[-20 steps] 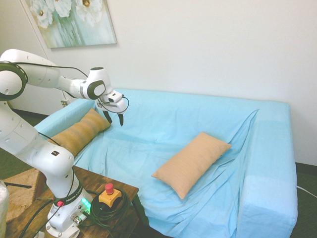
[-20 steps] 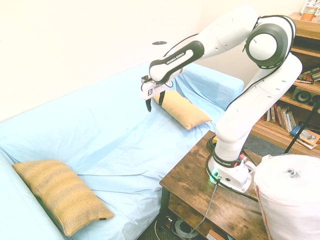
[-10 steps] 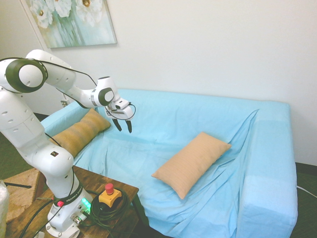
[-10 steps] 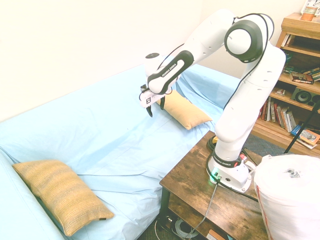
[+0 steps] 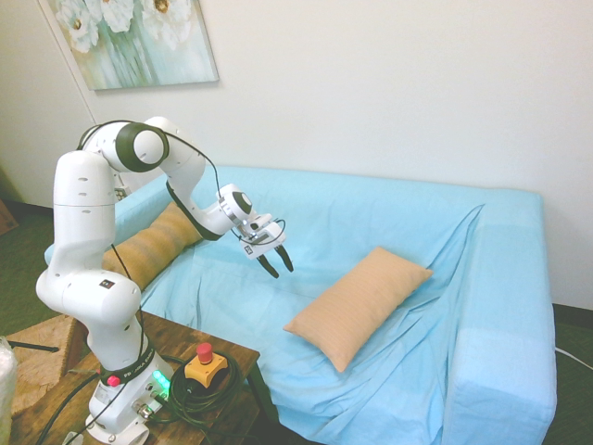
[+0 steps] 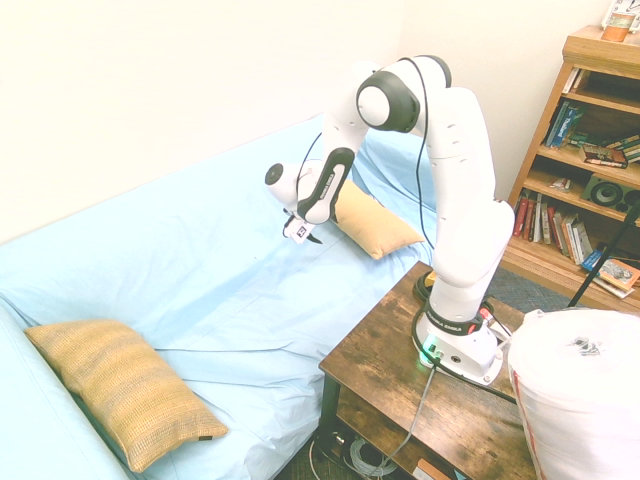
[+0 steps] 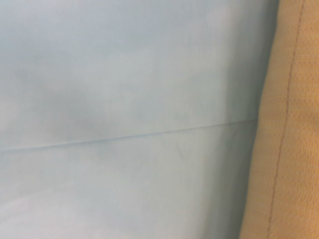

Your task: Move the pillow to side

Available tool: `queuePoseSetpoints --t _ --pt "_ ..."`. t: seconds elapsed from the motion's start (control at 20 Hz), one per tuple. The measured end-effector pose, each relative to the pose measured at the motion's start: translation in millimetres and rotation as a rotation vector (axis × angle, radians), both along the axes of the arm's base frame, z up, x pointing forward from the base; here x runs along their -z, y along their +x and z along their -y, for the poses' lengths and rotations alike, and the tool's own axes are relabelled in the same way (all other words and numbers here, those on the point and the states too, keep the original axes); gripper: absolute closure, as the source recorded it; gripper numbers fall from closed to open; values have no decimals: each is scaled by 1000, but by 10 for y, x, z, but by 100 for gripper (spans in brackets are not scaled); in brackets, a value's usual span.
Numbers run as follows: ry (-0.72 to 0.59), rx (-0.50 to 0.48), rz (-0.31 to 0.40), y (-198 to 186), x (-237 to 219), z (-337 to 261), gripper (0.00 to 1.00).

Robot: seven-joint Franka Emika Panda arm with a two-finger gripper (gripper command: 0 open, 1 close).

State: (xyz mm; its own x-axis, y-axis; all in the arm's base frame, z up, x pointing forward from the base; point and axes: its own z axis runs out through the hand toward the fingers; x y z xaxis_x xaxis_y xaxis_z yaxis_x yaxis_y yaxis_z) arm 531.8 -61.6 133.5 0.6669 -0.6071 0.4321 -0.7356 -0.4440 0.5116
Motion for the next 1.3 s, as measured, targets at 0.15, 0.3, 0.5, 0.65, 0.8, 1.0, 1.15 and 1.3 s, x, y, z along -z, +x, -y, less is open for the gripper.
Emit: queuePoseSetpoints --t 0.15,0.3,0.5,0.65,0.8,1.0,1.15,1.3 --pt "-151 -3 -52 65 271 133 0" --pt "-293 -11 -104 104 441 245 0" --pt "-360 -18 -137 149 634 412 0" --pt "-375 -16 -140 188 733 605 0" --pt "-378 2 -158 144 876 819 0" --pt "-353 14 -168 64 1057 1045 0" --pt "-352 20 -171 39 1082 1134 0" --pt "-361 39 -173 28 1102 1287 0"
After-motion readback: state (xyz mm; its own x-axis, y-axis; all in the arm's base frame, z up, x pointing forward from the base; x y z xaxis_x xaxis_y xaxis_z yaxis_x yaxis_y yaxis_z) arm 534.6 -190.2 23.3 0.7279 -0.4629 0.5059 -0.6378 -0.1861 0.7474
